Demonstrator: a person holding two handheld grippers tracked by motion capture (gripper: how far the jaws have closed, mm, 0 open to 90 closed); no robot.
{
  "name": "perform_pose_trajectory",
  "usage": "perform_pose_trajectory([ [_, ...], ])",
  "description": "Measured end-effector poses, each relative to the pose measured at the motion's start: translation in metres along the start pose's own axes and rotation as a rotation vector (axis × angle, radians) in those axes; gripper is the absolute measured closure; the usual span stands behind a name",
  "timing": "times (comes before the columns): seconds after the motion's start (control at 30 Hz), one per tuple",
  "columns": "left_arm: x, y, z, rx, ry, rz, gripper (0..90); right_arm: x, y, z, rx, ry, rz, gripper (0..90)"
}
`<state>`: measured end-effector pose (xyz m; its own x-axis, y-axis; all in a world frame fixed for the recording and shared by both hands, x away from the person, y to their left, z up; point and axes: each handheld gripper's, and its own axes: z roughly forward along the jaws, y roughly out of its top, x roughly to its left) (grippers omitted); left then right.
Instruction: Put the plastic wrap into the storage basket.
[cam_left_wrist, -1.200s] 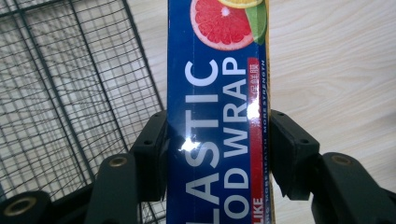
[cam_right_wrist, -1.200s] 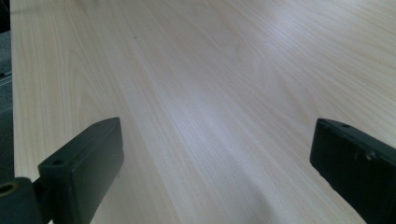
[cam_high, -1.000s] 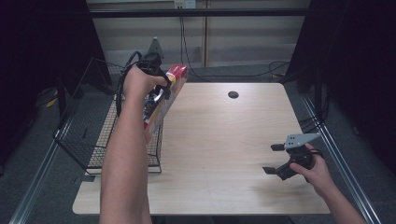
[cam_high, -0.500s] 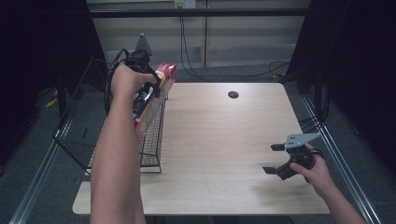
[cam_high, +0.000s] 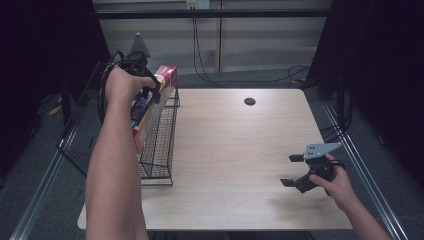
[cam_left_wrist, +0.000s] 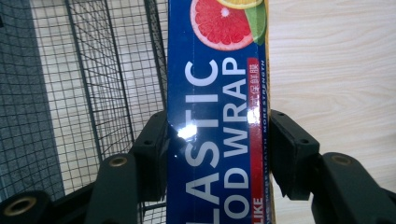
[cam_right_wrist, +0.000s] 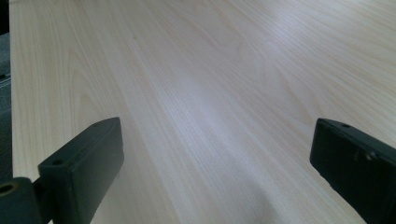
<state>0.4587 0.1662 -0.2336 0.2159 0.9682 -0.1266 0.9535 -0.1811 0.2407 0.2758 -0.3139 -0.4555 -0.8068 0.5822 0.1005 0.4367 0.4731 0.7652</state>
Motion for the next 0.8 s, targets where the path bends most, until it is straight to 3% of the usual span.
perform_pose_trajectory([
  [0.13,0.004,-0.002,-0.003,-0.003,-0.012,-0.028,46.1,0.0,0.0,0.0,-0.003,-0.003,0.001,2.7],
  [0.8,0.02,-0.007,-0.013,0.001,-0.004,-0.067,46.1,-0.001,0.0,-0.001,0.002,0.0,0.0,2.7],
])
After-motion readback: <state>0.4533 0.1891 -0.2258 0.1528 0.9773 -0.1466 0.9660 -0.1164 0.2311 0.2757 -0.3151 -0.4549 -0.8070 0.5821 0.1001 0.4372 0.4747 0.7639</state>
